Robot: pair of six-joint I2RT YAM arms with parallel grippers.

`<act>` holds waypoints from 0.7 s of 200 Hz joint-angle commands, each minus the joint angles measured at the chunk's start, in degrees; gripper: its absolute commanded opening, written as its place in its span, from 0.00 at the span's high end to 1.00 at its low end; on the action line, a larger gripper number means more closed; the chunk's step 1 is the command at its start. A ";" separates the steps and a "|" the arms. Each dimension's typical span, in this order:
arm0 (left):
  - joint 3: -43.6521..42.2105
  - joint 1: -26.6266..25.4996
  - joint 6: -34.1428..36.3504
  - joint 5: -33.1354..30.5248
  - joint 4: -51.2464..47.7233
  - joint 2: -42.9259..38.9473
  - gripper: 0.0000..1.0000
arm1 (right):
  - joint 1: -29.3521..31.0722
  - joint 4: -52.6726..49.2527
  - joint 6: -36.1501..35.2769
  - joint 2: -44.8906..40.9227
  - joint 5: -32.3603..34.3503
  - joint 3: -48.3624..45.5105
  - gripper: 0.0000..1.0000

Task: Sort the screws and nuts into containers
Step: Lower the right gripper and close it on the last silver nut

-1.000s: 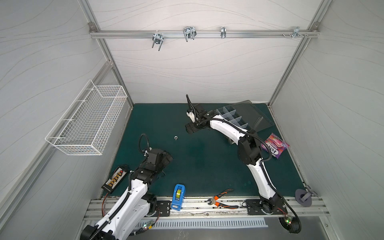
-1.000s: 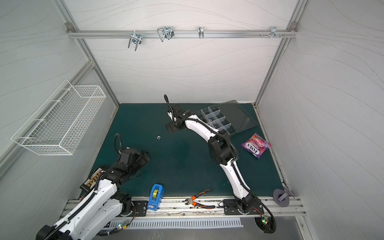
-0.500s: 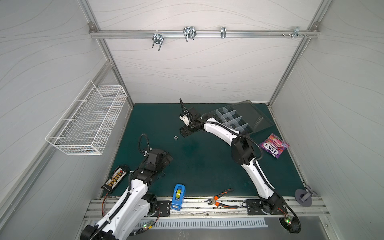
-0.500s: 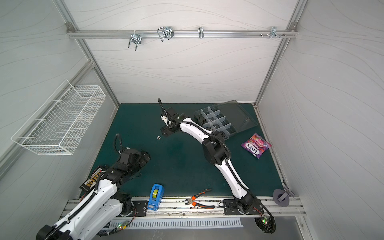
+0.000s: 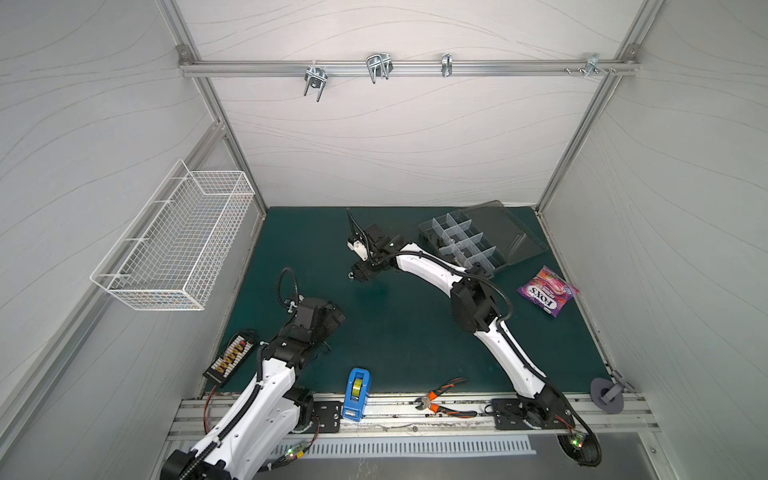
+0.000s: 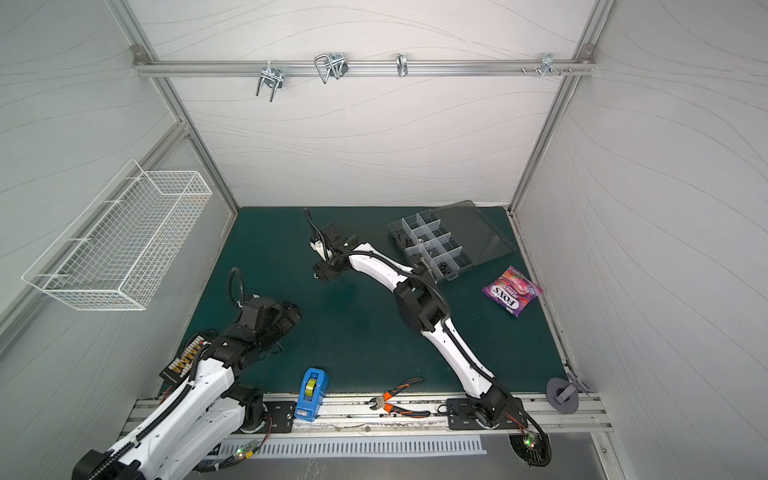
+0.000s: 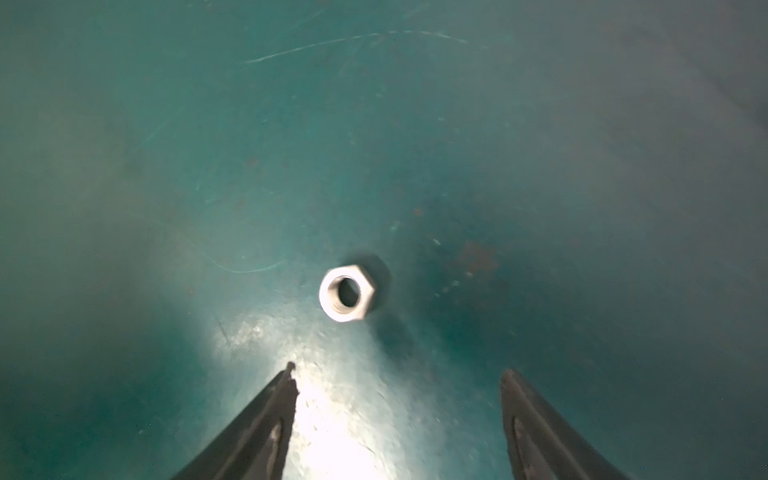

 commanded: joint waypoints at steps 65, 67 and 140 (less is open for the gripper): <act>0.67 0.30 -0.17 -0.72 0.11 -0.37 0.01 | 2.17 2.23 -3.92 5.86 1.93 5.15 0.29; 0.67 0.30 -0.21 -0.71 0.06 -0.38 0.01 | 2.17 2.20 -3.96 5.89 1.98 5.21 0.30; 0.67 0.33 0.10 -0.54 0.89 0.76 0.01 | 2.69 1.15 -5.07 8.86 1.51 8.29 0.41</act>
